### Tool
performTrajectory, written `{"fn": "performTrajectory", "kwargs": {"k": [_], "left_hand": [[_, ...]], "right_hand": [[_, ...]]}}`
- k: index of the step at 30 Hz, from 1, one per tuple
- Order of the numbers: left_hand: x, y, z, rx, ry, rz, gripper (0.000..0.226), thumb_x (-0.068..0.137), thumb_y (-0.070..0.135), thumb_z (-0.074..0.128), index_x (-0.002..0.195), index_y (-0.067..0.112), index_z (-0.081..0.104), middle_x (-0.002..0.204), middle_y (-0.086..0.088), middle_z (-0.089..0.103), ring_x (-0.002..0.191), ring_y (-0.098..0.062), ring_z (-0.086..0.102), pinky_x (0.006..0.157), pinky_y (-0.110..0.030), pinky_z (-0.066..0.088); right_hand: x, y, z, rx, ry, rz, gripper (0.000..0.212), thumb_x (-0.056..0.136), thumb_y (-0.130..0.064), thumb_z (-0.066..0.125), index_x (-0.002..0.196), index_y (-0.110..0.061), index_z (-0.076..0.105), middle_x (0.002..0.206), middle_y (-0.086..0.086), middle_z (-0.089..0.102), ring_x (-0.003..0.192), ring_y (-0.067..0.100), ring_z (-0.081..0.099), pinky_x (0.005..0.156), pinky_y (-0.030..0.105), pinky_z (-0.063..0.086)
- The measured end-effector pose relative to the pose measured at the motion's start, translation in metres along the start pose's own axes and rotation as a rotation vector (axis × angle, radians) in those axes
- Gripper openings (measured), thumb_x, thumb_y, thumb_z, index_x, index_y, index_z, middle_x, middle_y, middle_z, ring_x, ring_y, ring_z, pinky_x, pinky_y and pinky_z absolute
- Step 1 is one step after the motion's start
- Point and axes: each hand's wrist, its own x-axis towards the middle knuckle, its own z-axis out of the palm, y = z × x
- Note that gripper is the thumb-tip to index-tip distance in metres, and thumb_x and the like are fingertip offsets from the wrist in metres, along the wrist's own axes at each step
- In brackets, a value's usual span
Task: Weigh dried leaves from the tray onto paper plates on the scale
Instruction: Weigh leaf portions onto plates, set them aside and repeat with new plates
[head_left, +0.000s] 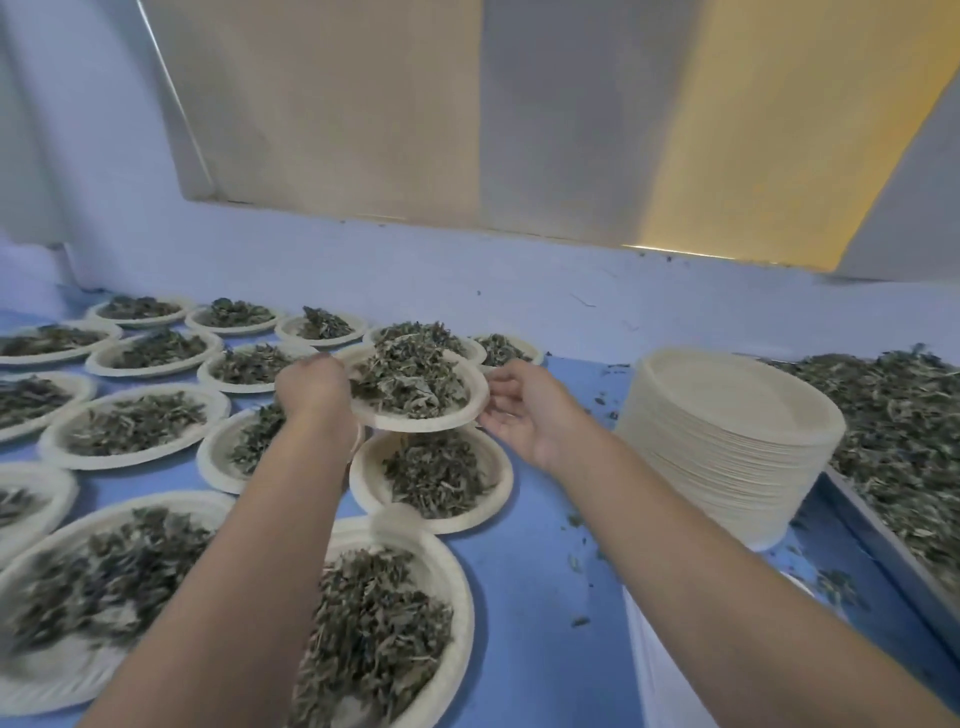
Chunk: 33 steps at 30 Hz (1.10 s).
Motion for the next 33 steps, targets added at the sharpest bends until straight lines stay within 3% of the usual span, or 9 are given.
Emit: {"fn": "performTrajectory", "kwargs": {"k": [3, 5, 8, 11, 14, 19, 23, 26, 33], "left_hand": [[0.029, -0.003, 0.006, -0.432, -0.038, -0.129, 0.042, 0.095, 0.016, 0.047, 0.136, 0.009, 0.045, 0.137, -0.01, 0.049, 0.12, -0.024, 0.052, 0.06, -0.018, 0.044], [0.038, -0.008, 0.006, -0.321, -0.045, -0.129, 0.04, 0.098, 0.02, 0.04, 0.137, 0.011, 0.044, 0.14, -0.015, 0.046, 0.116, -0.025, 0.053, 0.048, -0.02, 0.035], [0.06, -0.019, 0.01, -0.133, -0.071, -0.083, 0.043, 0.098, 0.023, 0.034, 0.134, 0.002, 0.045, 0.139, -0.019, 0.046, 0.126, -0.033, 0.046, 0.074, -0.027, 0.041], [0.066, -0.023, 0.012, -0.013, -0.051, -0.123, 0.043, 0.099, 0.022, 0.029, 0.128, -0.003, 0.047, 0.132, -0.02, 0.049, 0.121, -0.035, 0.045, 0.102, -0.041, 0.038], [0.069, -0.024, 0.018, 0.02, -0.093, -0.073, 0.038, 0.1, 0.018, 0.028, 0.125, -0.002, 0.047, 0.123, -0.018, 0.051, 0.103, -0.03, 0.048, 0.086, -0.037, 0.041], [0.069, -0.03, 0.021, -0.1, -0.207, 0.033, 0.044, 0.1, 0.019, 0.032, 0.136, -0.003, 0.041, 0.125, -0.018, 0.05, 0.068, -0.018, 0.041, 0.056, -0.02, 0.031], [0.061, -0.028, 0.022, -0.083, -0.19, 0.044, 0.032, 0.101, 0.018, 0.029, 0.125, 0.006, 0.047, 0.073, -0.001, 0.036, 0.058, -0.01, 0.027, 0.052, -0.023, 0.025], [0.056, -0.025, 0.021, -0.058, -0.157, -0.031, 0.027, 0.101, 0.021, 0.03, 0.122, 0.013, 0.046, 0.068, 0.001, 0.027, 0.056, -0.012, 0.02, 0.051, -0.027, 0.016], [0.05, -0.021, 0.016, -0.124, -0.177, 0.056, 0.043, 0.1, 0.019, 0.032, 0.135, -0.005, 0.042, 0.073, -0.003, 0.04, 0.058, -0.008, 0.032, 0.054, -0.02, 0.03]], "right_hand": [[0.021, 0.003, 0.012, 0.058, -0.018, 0.024, 0.007, 0.091, -0.001, 0.046, 0.092, 0.002, 0.053, 0.089, 0.017, 0.055, 0.074, 0.021, 0.054, 0.043, 0.021, 0.053], [0.035, 0.007, 0.014, 0.044, -0.007, 0.015, 0.01, 0.09, 0.0, 0.046, 0.099, 0.003, 0.051, 0.093, 0.019, 0.056, 0.079, 0.023, 0.055, 0.047, 0.022, 0.055], [0.05, 0.016, 0.012, -0.02, -0.015, 0.003, 0.016, 0.091, 0.0, 0.047, 0.105, 0.003, 0.052, 0.106, 0.023, 0.057, 0.093, 0.026, 0.056, 0.064, 0.03, 0.056], [0.062, 0.022, 0.011, -0.051, -0.006, 0.008, 0.005, 0.089, 0.001, 0.048, 0.085, -0.001, 0.051, 0.089, 0.018, 0.058, 0.089, 0.025, 0.057, 0.082, 0.036, 0.055], [0.07, 0.026, 0.011, -0.093, 0.018, 0.007, 0.008, 0.088, 0.001, 0.05, 0.081, -0.003, 0.051, 0.082, 0.014, 0.057, 0.088, 0.026, 0.058, 0.096, 0.044, 0.05], [0.07, 0.03, 0.01, -0.158, 0.031, 0.009, 0.005, 0.088, -0.001, 0.053, 0.084, -0.005, 0.052, 0.083, 0.011, 0.056, 0.083, 0.021, 0.059, 0.086, 0.034, 0.054], [0.069, 0.031, 0.013, -0.302, -0.008, 0.015, 0.006, 0.089, -0.005, 0.053, 0.084, -0.008, 0.053, 0.085, 0.007, 0.058, 0.08, 0.016, 0.058, 0.083, 0.029, 0.051], [0.068, 0.032, 0.016, -0.368, -0.015, 0.011, 0.008, 0.089, -0.006, 0.053, 0.083, -0.01, 0.054, 0.086, 0.007, 0.058, 0.08, 0.015, 0.058, 0.085, 0.029, 0.05], [0.048, 0.026, 0.013, -0.39, 0.081, -0.042, 0.013, 0.089, -0.007, 0.055, 0.079, -0.013, 0.05, 0.105, 0.012, 0.055, 0.089, 0.017, 0.059, 0.063, 0.019, 0.055]]}}
